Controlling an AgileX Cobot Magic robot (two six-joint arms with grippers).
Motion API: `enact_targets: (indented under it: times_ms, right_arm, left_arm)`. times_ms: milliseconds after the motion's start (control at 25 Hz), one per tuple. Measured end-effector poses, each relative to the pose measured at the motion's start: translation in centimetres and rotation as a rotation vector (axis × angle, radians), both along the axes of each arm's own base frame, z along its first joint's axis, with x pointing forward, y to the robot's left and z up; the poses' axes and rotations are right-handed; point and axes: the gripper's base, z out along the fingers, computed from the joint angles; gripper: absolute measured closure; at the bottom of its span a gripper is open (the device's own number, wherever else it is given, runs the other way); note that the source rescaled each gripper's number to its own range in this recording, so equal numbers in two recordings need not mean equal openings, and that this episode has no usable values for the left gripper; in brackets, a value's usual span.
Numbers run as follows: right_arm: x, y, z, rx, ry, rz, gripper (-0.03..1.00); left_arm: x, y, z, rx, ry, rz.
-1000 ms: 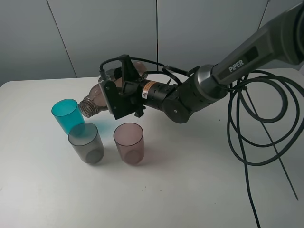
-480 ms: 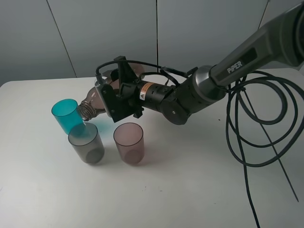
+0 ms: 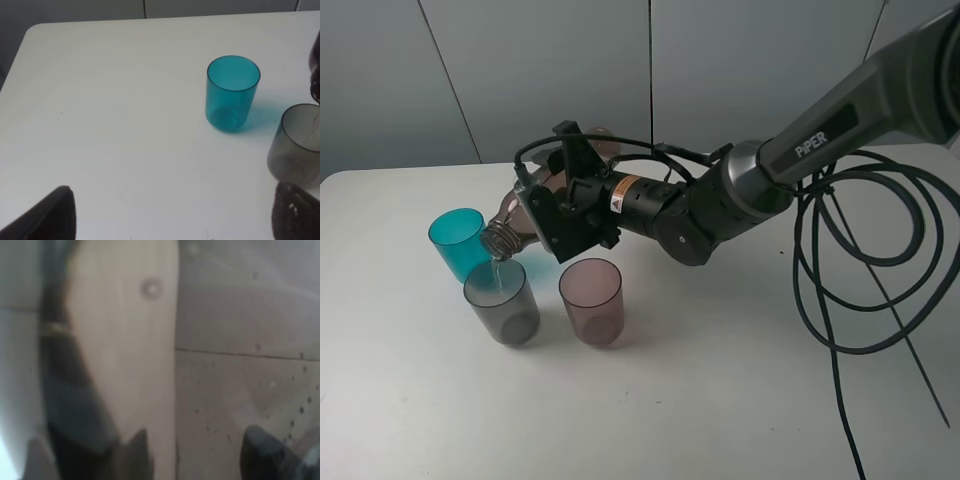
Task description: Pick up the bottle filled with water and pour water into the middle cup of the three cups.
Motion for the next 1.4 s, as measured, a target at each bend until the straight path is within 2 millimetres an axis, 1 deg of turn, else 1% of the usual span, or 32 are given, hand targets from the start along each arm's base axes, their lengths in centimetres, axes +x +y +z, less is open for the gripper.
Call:
enact_targets:
  times_ms: [1400]
  right_arm:
    - [-0.08, 0.16, 0.18, -0.105, -0.147, 0.046, 0.96]
  left_arm:
    - [0.0, 0.0, 0.0, 0.0, 0.0, 0.0]
